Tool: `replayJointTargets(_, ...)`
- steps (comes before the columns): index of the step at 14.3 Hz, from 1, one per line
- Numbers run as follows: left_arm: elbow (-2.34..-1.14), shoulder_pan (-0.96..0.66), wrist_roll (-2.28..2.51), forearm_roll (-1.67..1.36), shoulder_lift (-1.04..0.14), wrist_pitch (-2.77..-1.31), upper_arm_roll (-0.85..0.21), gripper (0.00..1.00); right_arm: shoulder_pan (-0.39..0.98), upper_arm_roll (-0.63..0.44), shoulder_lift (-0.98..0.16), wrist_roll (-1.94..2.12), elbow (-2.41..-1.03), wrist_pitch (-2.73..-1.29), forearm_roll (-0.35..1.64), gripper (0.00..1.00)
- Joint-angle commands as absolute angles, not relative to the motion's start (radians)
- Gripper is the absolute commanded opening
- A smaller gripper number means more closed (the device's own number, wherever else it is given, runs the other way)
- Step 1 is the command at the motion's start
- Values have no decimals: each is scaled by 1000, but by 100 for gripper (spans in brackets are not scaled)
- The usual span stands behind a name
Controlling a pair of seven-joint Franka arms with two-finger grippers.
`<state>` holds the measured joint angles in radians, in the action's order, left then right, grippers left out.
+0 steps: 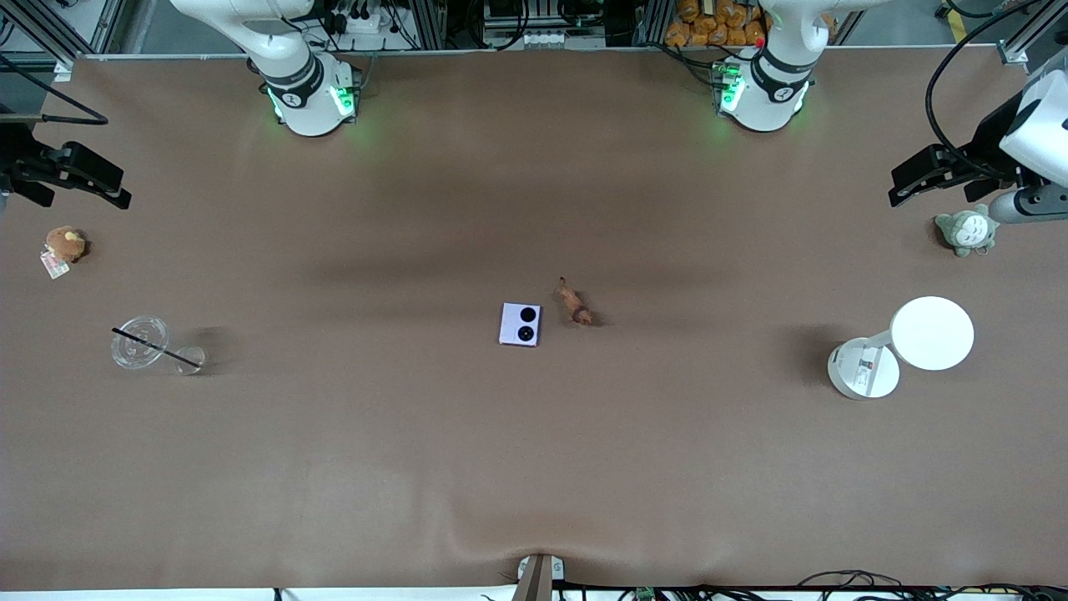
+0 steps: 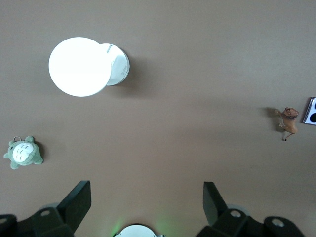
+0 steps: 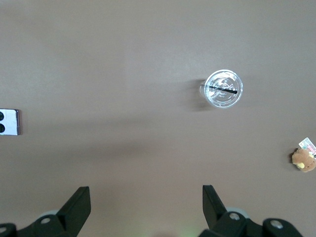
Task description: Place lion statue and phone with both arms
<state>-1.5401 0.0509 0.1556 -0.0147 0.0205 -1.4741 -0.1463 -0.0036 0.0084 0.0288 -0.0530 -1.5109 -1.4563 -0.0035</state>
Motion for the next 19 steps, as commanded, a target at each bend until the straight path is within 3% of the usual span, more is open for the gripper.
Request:
replayJointTargets(1,-1525,51,152,12,15,-1454,-149,100,-15,31,57,-96,-1537,-1462,-17,100)
replayJointTargets(19,-1534,43,175,40,-37,-1473,-153,100,-15,28,49,-97,-1539,-1488,-17,100)
